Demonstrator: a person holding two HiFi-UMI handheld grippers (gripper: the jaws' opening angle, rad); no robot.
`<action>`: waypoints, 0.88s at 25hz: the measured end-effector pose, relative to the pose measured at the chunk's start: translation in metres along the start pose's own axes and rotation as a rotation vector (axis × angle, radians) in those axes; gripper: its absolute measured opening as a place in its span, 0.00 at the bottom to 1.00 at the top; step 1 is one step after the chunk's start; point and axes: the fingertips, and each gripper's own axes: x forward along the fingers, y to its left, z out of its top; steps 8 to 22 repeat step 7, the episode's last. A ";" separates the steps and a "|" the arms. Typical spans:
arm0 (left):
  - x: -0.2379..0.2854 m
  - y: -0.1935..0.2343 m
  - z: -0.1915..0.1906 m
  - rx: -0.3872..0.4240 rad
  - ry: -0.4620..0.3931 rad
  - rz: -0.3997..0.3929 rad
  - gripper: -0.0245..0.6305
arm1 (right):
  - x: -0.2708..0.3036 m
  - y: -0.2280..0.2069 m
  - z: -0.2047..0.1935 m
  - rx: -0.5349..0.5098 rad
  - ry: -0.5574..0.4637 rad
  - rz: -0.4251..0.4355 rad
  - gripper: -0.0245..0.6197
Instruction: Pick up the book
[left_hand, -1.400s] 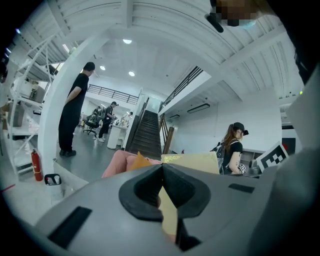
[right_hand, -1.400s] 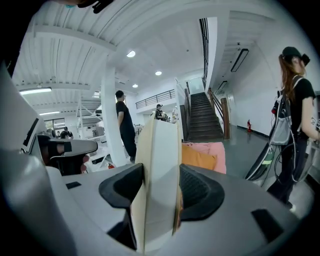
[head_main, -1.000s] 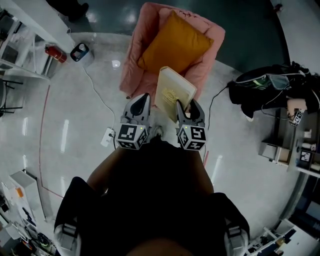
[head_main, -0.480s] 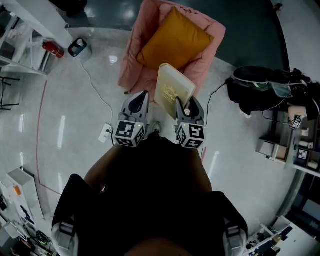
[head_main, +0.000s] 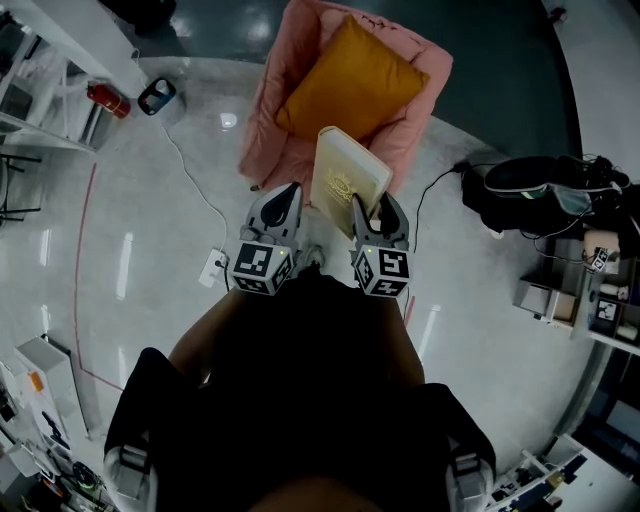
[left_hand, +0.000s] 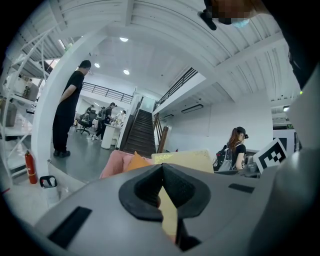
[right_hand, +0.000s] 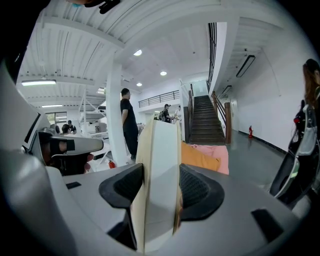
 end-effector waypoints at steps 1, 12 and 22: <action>0.000 0.000 0.000 0.000 -0.001 -0.001 0.05 | 0.000 -0.001 0.000 0.000 0.000 -0.001 0.40; 0.000 0.004 0.003 -0.001 -0.002 -0.003 0.05 | 0.002 0.003 0.001 -0.002 0.001 0.001 0.40; 0.000 0.004 0.003 -0.001 -0.002 -0.003 0.05 | 0.002 0.003 0.001 -0.002 0.001 0.001 0.40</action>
